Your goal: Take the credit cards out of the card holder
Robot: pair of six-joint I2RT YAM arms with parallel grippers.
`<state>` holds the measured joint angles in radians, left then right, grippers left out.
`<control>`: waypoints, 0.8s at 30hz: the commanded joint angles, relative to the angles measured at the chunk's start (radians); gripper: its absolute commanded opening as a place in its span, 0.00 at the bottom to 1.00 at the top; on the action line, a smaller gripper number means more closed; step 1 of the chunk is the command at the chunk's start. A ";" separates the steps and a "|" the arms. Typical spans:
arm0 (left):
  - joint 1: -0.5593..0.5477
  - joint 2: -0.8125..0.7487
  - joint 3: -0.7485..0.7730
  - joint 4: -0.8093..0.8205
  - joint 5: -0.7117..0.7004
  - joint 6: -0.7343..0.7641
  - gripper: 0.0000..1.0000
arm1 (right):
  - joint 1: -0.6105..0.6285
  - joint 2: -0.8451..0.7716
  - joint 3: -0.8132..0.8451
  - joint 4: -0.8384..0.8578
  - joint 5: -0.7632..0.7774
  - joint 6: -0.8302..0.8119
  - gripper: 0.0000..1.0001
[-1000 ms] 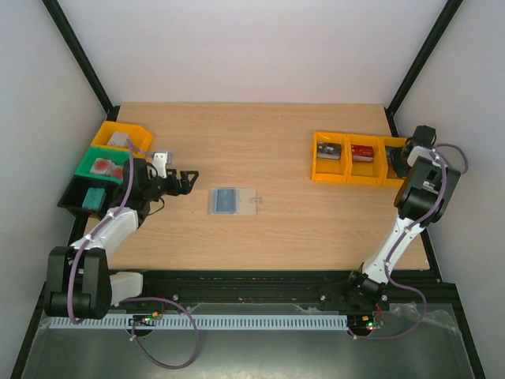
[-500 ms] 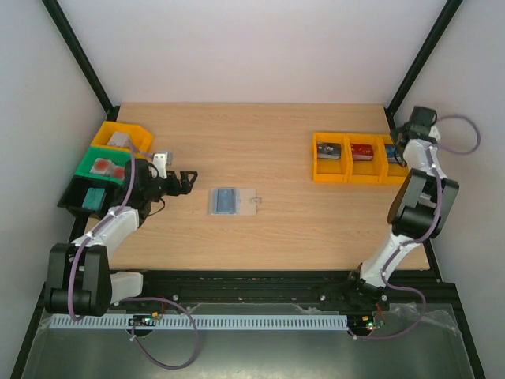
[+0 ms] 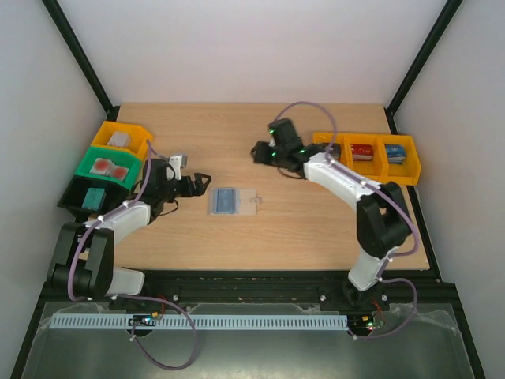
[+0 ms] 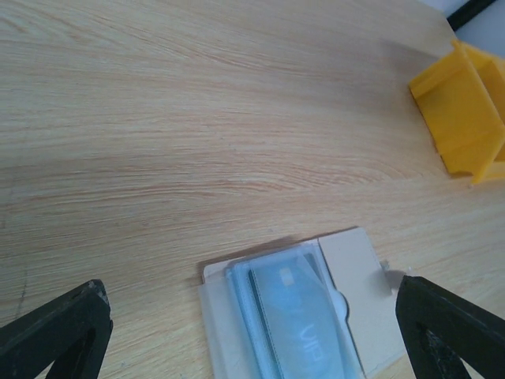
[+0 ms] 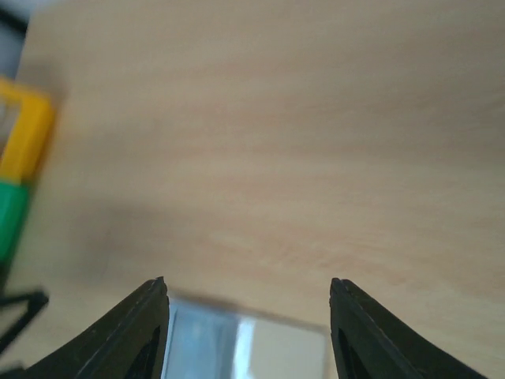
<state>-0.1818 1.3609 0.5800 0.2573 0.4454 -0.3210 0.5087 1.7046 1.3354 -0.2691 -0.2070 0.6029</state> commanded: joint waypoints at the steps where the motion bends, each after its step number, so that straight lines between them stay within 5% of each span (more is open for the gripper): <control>1: 0.002 0.007 -0.021 0.065 -0.041 -0.122 1.00 | 0.137 0.112 0.060 -0.083 -0.137 -0.079 0.55; 11: 0.001 0.003 -0.130 0.108 -0.052 -0.246 0.96 | 0.290 0.313 0.100 -0.169 -0.145 -0.058 0.57; 24: -0.041 0.092 -0.204 0.223 0.119 -0.240 0.95 | 0.251 0.402 -0.045 0.126 -0.304 0.107 0.53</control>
<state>-0.2085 1.4082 0.3820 0.4057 0.4911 -0.5644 0.7815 2.0472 1.3434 -0.2501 -0.4416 0.6415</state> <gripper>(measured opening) 0.953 0.537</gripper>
